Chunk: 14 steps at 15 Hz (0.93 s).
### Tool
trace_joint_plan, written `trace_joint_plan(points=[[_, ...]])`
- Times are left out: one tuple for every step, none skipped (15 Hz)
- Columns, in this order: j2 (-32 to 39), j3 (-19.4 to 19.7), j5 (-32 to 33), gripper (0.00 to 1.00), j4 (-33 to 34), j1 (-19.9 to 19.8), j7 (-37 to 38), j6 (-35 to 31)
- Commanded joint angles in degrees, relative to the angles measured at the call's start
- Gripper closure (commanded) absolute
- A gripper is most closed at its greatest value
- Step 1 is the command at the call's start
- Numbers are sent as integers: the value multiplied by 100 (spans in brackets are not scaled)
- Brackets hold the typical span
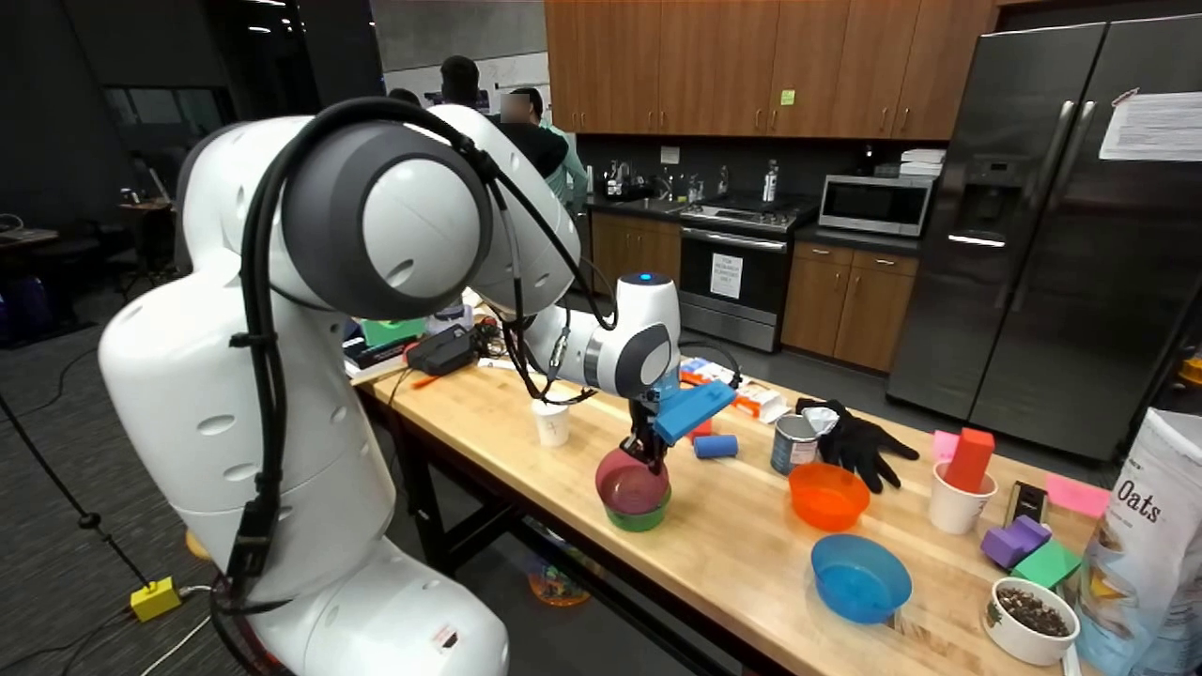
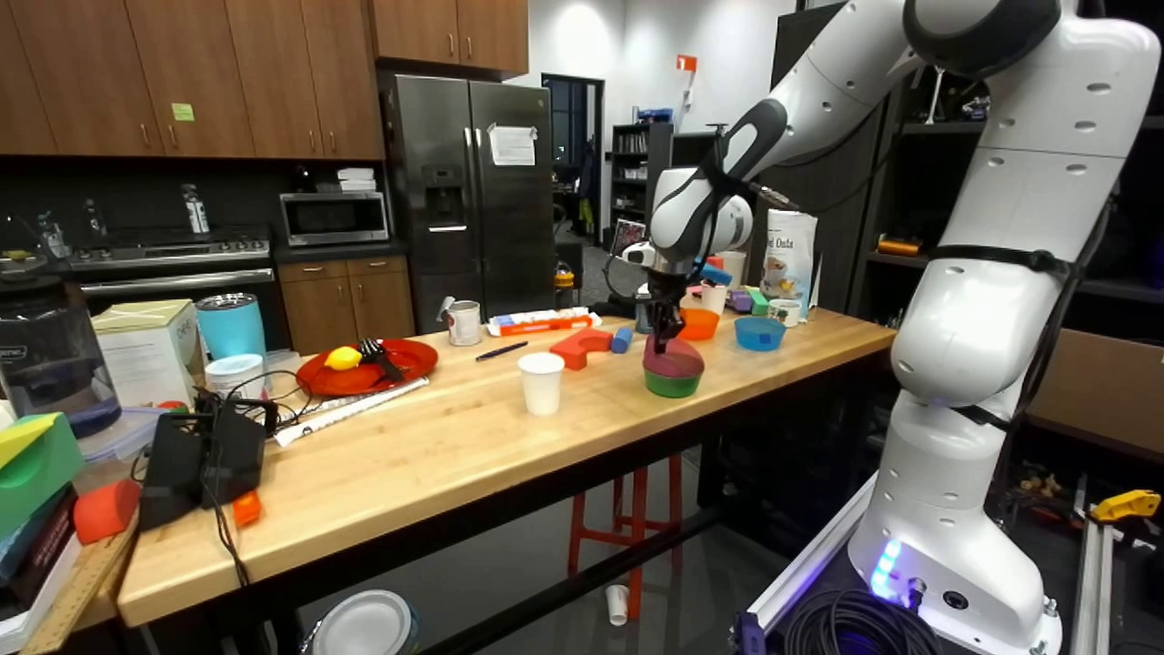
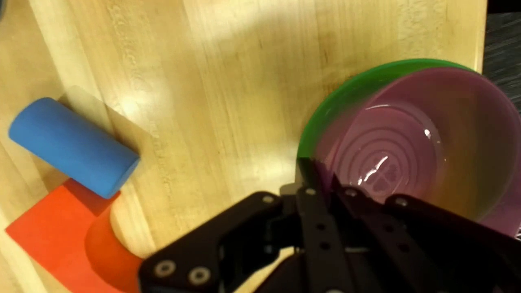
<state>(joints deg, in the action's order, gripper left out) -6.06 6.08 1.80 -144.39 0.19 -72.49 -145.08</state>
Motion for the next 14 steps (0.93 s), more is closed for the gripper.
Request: trace_joint_plan(points=[[202, -21, -194, 71, 223, -27, -291, 452], [237, -35, -193, 70, 274, -41, -288, 510], [252, -39, -176, 66, 313, -56, -270, 575], [264, -41, -147, 60, 336, -72, -255, 618], [267, -49, -99, 53, 356, -85, -200, 640], [266, -57, -25, 47, 368, -103, -94, 625], [264, -57, 25, 39, 372, -117, -65, 619], [247, -58, 89, 34, 374, -134, -26, 625], [227, -63, 138, 27, 374, -146, 14, 631], [209, -60, 211, 20, 372, -165, 52, 638], [179, -52, 303, 14, 360, -188, 94, 639], [167, -55, 365, 8, 367, -201, 141, 650], [163, -62, 406, 2, 378, -205, 205, 665], [175, -55, 454, 0, 385, -216, 216, 662]])
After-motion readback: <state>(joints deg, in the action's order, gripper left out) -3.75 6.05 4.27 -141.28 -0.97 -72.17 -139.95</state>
